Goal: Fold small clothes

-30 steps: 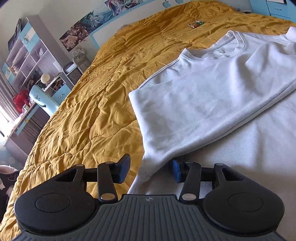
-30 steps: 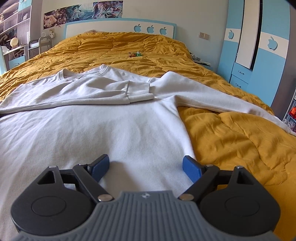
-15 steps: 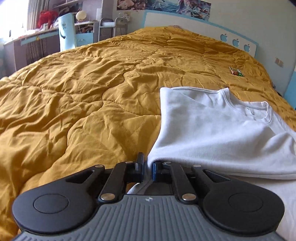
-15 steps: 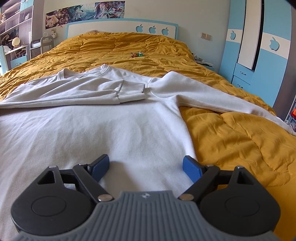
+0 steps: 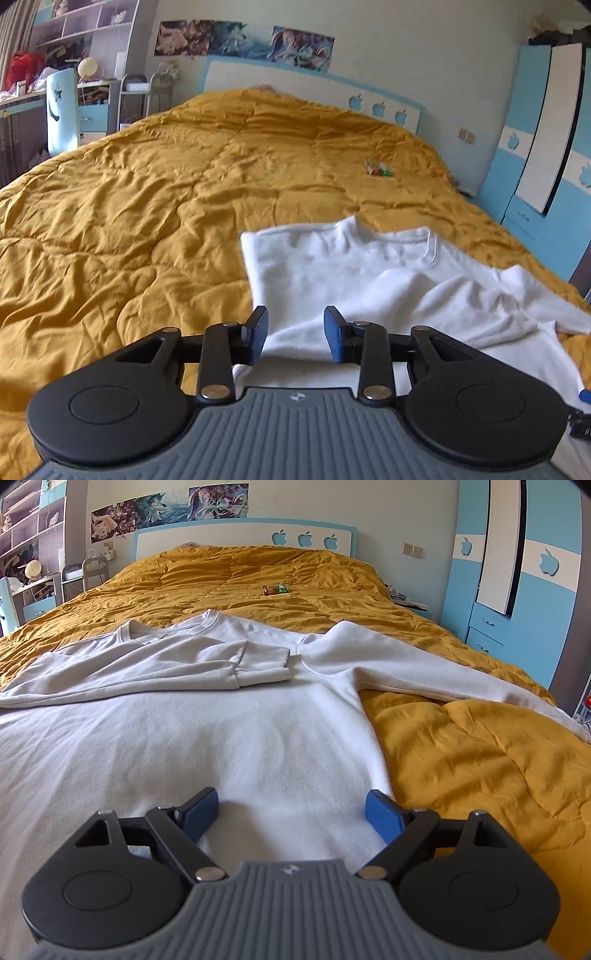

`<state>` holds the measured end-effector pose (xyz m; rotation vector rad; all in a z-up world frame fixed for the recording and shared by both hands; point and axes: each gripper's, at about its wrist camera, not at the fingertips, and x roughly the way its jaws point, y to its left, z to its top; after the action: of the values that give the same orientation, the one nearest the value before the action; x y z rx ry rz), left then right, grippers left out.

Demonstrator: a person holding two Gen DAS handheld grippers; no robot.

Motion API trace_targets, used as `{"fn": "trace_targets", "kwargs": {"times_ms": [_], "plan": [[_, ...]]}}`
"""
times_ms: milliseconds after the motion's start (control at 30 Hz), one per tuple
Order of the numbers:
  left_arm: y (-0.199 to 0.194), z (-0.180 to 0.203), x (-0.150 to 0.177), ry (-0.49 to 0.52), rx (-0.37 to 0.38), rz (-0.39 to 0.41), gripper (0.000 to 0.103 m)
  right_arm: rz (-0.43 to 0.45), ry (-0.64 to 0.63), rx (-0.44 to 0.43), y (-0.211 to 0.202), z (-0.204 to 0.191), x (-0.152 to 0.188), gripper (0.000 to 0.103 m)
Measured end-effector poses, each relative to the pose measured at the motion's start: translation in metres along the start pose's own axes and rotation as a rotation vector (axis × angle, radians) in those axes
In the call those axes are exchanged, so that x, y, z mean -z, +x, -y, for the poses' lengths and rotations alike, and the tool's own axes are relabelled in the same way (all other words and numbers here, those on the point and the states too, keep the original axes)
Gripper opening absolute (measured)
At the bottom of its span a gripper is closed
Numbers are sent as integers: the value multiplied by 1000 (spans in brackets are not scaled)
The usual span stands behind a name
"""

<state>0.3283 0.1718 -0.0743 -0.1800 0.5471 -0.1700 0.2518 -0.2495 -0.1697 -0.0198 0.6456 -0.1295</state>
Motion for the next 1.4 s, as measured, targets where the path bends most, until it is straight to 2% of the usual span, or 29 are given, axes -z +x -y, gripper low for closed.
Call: {"fn": "trace_targets", "kwargs": {"times_ms": [67,100,167,267,367,467,533,600,633,700,733,767,833,900,933,1000,1033,1067,1167,1233,1300,1400], "plan": [[21,7,-9,-9,-13,0,19,1,0,1,0,0,0,84],[42,11,-11,-8,-43,-34,1,1,-1,1,-1,0,0,84],[75,11,-4,-16,-99,-116,0,0,-1,0,-1,1,0,84],[97,6,15,-40,-203,-187,0,-7,0,-7,-2,2,-1,84],[94,3,23,-28,-226,-195,0,-16,8,-24,-4,5,-4,83],[89,5,25,-3,-262,-217,0,-2,88,-64,-14,24,-14,82],[82,10,29,14,-299,-209,3,54,171,-75,-29,51,-22,82],[69,20,31,40,-337,-163,3,133,282,-75,-45,90,-31,82],[63,26,31,61,-341,-141,4,179,326,-112,-51,112,-33,82],[40,47,28,108,-316,-61,8,185,425,-214,-56,169,-40,82],[31,56,25,115,-301,-43,13,174,464,-203,-57,195,-43,82],[23,64,23,112,-285,-37,16,166,489,-155,-58,214,-43,82],[10,80,18,77,-244,-40,24,137,523,-31,-57,260,-42,81],[0,92,15,32,-164,-68,32,99,647,6,-50,308,-30,78],[-1,99,14,7,-80,-113,37,80,724,3,-47,328,-22,76],[-8,110,17,-37,13,-141,38,69,904,-55,-35,371,2,72],[-12,117,19,-48,31,-142,38,71,995,-72,-29,389,14,60],[-16,122,21,-52,39,-146,39,83,1082,-94,-23,405,25,52],[-26,135,31,-39,52,-160,39,125,1262,-170,-3,440,42,51],[-32,138,38,-27,36,-171,40,158,1346,-187,10,457,43,51],[-34,139,41,-1,0,-200,40,175,1384,-157,25,469,38,51],[-42,126,40,-23,-49,-199,40,172,1414,-78,43,477,29,51]]}}
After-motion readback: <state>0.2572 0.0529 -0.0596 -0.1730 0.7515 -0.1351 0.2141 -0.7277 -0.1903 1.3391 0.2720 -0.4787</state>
